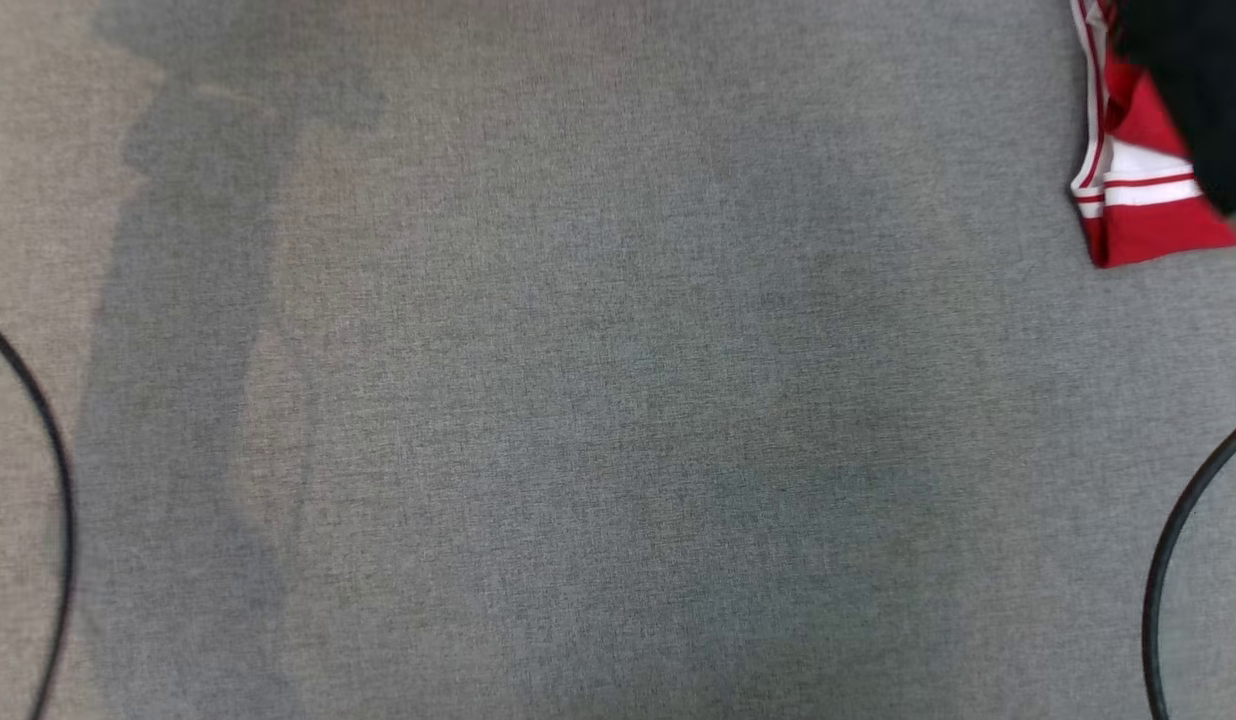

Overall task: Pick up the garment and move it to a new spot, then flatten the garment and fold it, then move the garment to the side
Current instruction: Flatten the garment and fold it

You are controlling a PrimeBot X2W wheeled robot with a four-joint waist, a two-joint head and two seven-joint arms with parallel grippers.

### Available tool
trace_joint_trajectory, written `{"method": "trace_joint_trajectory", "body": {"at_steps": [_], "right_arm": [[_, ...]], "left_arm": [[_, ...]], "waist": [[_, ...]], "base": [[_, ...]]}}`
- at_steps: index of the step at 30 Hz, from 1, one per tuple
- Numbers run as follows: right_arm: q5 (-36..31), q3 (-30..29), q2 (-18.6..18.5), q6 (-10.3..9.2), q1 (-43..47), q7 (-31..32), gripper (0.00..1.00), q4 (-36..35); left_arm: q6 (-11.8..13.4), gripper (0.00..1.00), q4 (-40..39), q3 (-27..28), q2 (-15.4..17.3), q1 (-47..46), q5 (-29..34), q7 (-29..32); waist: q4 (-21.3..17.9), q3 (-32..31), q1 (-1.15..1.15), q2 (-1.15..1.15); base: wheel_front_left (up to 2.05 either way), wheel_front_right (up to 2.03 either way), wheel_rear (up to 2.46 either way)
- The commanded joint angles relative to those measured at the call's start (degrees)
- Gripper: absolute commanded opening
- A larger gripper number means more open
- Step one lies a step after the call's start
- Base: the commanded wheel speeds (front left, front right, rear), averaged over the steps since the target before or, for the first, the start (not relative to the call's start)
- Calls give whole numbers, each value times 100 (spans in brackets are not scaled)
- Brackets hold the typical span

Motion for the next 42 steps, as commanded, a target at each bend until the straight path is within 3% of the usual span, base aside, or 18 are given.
{"method": "trace_joint_trajectory", "body": {"at_steps": [1,6,11,18,25,32,42], "right_arm": [[-5,-8,-85,-2,126,-49,0,-114],[56,-39,-404,-1,1320,-43,0,-1240],[142,185,-703,-1,2549,-44,0,-2105],[155,330,-1031,-1,4093,-45,0,-2945],[7,391,-1276,-1,5385,-45,0,-3401],[86,287,-1502,-1,6488,-45,0,-3731],[405,196,-1908,-1,7639,51,0,-4040]], "left_arm": [[7,0,11,-6,-29,136,-55,-79],[-2,0,-344,-70,1,1323,-396,-262],[6,0,-1063,254,150,2579,-580,-278],[369,0,-2077,979,135,4687,-324,-275],[453,0,-2513,1770,-171,6353,-83,-276],[325,0,-2587,2352,-616,7710,240,-276],[203,0,-2641,3108,-1082,8929,530,-277]], "waist": [[4,42,0,0],[70,-241,0,0],[101,-748,0,0],[128,-1404,0,0],[185,-1886,0,0],[193,-2328,0,0],[301,-2678,0,0]], "base": [[0,0,0],[0,0,0],[0,0,0],[0,0,0],[0,0,0],[0,0,0],[0,0,0]]}}
